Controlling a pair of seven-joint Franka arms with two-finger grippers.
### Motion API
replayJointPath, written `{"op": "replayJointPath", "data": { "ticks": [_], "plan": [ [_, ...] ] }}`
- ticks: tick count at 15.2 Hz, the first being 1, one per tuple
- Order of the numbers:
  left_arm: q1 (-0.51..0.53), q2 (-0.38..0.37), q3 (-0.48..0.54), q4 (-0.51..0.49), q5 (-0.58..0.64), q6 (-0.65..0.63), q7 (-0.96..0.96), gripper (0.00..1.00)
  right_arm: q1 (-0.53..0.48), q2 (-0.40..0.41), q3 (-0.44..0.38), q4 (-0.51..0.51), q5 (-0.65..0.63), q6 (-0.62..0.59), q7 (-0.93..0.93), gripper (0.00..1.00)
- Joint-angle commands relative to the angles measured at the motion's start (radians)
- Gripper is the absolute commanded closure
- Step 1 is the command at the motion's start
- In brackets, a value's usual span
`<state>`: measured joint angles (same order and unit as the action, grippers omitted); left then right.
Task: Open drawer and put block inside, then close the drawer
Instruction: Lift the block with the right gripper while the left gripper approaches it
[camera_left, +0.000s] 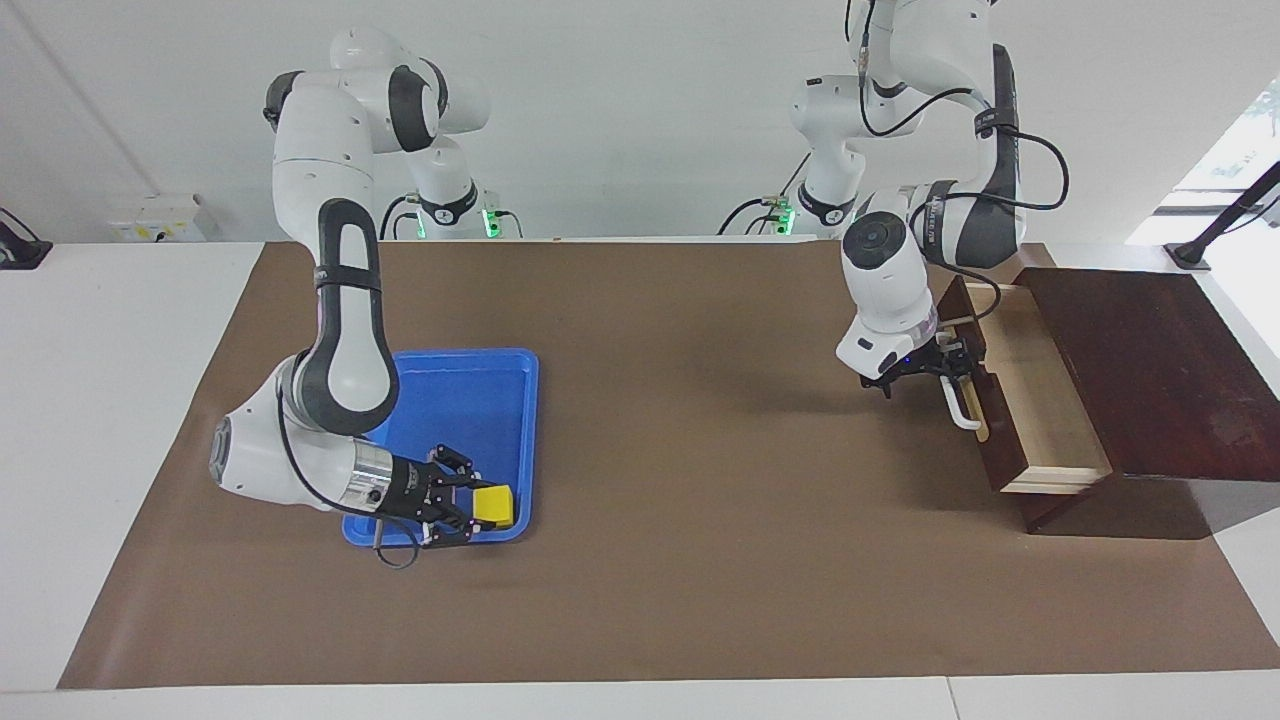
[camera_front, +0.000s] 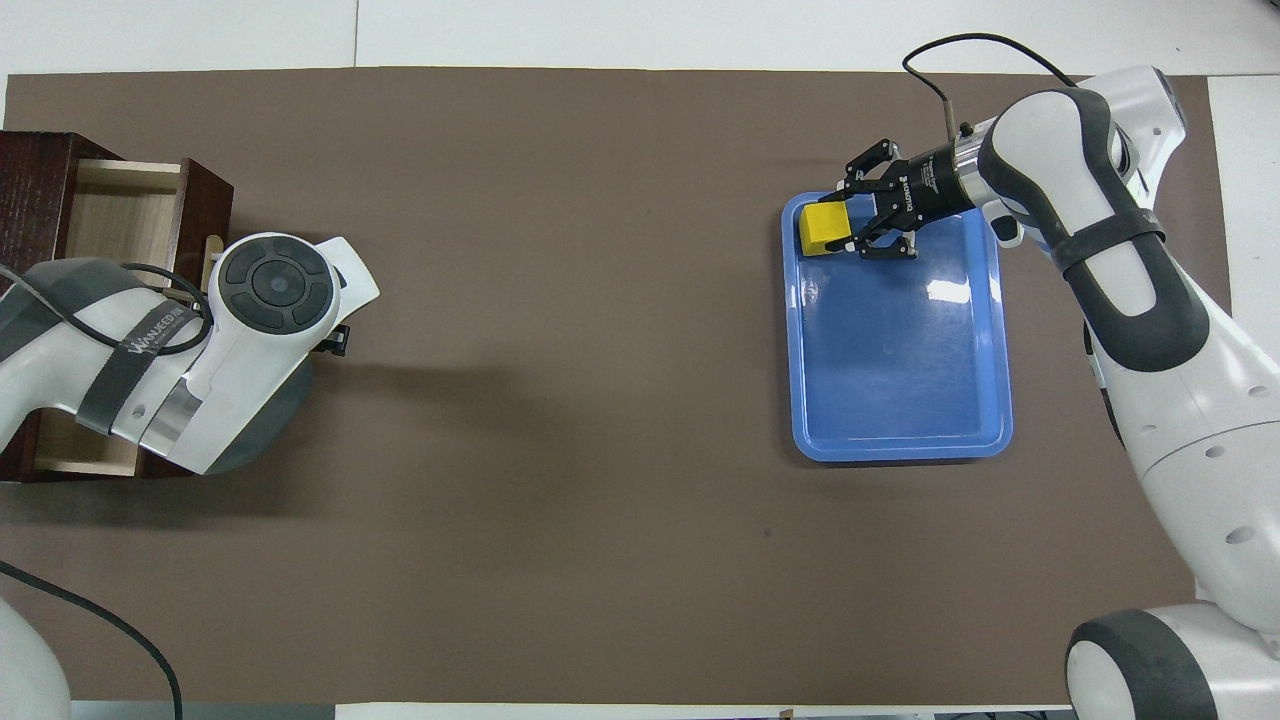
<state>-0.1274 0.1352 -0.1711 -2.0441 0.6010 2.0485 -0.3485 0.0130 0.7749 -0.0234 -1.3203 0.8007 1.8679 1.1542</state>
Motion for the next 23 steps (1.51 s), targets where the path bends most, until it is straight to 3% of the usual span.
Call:
{"op": "replayJointPath", "data": {
  "ticks": [1, 5, 10, 19, 23],
  "plan": [
    [-0.038, 0.000, 0.005, 0.005, -0.033, -0.014, -0.010, 0.00, 0.013, -0.009, -0.001, -0.022, -0.003, 0.053, 0.022, 1.00],
    [-0.040, 0.000, 0.004, 0.005, -0.044, -0.014, -0.010, 0.00, 0.016, -0.046, -0.001, -0.013, -0.005, 0.053, 0.025, 1.00],
    [-0.038, 0.000, 0.005, 0.016, -0.044, -0.017, -0.007, 0.00, 0.059, -0.173, 0.003, -0.010, -0.020, 0.001, 0.039, 1.00],
    [-0.040, 0.030, 0.004, 0.206, -0.084, -0.166, 0.011, 0.00, 0.191, -0.295, 0.008, -0.004, -0.005, -0.016, 0.261, 1.00],
    [-0.063, 0.055, 0.005, 0.336, -0.200, -0.253, -0.003, 0.00, 0.225, -0.307, 0.008, -0.004, 0.011, -0.003, 0.347, 1.00]
  ]
}}
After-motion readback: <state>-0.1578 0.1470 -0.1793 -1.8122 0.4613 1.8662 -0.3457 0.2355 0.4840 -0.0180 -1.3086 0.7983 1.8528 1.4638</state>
